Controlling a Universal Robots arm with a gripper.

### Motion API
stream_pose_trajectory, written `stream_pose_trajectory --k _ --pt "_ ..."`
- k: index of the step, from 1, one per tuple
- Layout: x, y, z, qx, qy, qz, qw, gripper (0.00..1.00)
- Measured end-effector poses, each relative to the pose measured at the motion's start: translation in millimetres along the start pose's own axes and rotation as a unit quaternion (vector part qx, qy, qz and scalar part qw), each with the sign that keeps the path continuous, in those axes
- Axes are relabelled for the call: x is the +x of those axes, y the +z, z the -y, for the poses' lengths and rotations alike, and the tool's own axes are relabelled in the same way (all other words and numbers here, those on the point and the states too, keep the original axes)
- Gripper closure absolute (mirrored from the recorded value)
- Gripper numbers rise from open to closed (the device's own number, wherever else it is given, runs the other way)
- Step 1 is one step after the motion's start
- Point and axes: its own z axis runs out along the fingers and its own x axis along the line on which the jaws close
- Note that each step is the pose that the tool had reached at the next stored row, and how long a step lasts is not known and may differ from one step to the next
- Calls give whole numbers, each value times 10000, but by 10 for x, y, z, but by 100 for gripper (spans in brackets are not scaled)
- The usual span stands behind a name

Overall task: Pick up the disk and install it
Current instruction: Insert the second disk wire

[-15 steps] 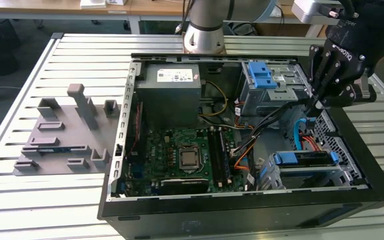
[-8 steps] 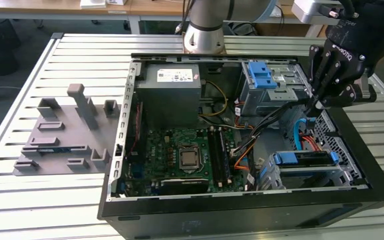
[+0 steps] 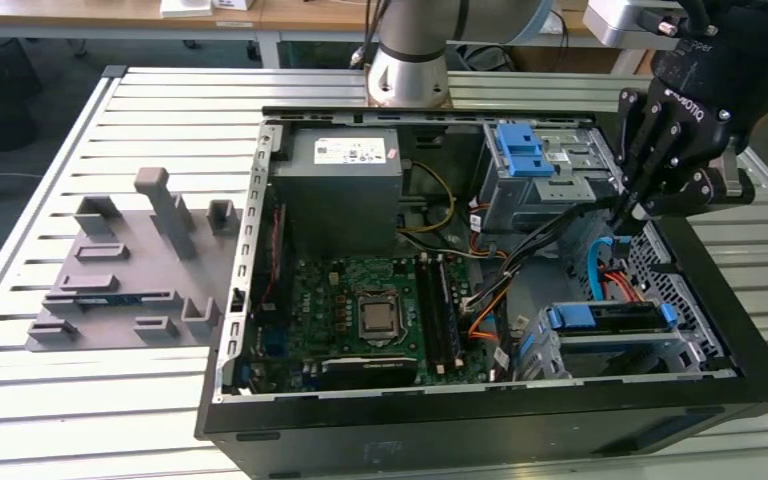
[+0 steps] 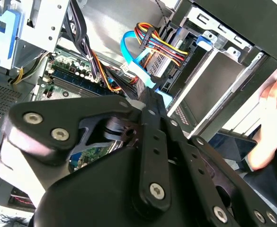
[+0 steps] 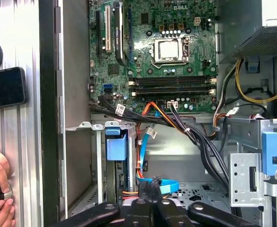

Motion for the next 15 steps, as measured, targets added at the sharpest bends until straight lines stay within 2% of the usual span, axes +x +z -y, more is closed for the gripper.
stream_pose_trajectory --k 1,8,9,15 --pt "0 0 0 0 0 0 10000 83" --pt "0 -1 0 0 0 -2 10000 81" --pt "0 0 0 0 0 -2 10000 75" --pt "0 0 0 0 0 -3 10000 75"
